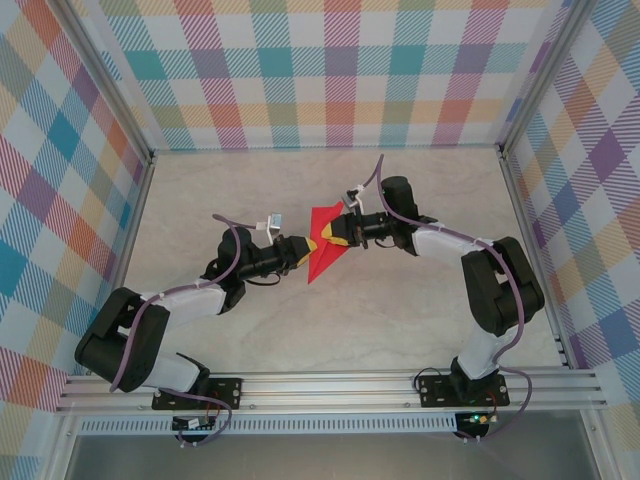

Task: Fold a paper plane with a square sheet of paper (pick it up from the middle)
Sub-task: Turn over the paper at the center of the table.

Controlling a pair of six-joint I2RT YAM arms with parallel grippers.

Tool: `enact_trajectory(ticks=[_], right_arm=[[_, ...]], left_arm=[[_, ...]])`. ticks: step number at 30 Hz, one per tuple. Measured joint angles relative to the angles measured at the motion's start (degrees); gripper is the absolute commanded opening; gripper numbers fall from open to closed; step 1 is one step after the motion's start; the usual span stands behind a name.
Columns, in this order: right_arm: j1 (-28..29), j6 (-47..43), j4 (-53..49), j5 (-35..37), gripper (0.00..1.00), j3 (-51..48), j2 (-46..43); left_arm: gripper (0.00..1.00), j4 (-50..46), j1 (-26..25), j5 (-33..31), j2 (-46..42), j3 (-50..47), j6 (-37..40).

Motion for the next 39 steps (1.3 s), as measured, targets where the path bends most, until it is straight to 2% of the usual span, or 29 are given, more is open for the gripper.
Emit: enact_trajectory(ticks=[5, 9, 12, 16, 19, 22, 29, 35, 39], right_arm=[[0.0, -3.8, -6.4, 3.1, 0.41, 0.7, -1.5], [-0.4, -8.4, -14.1, 9.4, 0.58, 1.3, -5.5], [-0.8, -12.1, -20.5, 18.1, 0.69, 1.5, -9.6], [-1.0, -15.3, -27.6, 31.8, 0.78, 1.4, -14.3], [-1.0, -16.3, -30.5, 39.7, 0.81, 0.3, -16.5], [-1.0, -16.5, -32.2, 44.6, 0.82, -1.3, -17.2], [-1.0, -16.3, -35.1, 50.5, 0.82, -2.8, -17.2], [-1.0, -16.1, -35.8, 52.6, 0.82, -2.8, -17.2], [-1.0, -15.9, -36.6, 53.7, 0.83, -3.0, -17.2]], left_arm=[[0.07, -1.9, 0.0, -1.1, -0.3, 0.0, 1.8], [0.06, -9.7, 0.0, -3.4, -2.8, 0.3, 6.0], [0.06, -22.8, -0.2, -7.8, -6.6, 3.1, 12.0], [0.06, -44.0, -1.1, -19.3, -11.1, 11.4, 21.4], [0.06, -57.2, -2.8, -30.0, -12.0, 18.0, 26.9], [0.06, -67.6, -5.4, -40.4, -11.0, 23.0, 30.3], [0.08, -85.7, -11.2, -63.7, -0.1, 31.2, 32.4], [0.08, -94.7, -14.8, -76.7, 12.3, 36.2, 30.6], [0.09, -98.2, -16.0, -82.1, 18.4, 39.0, 29.7]])
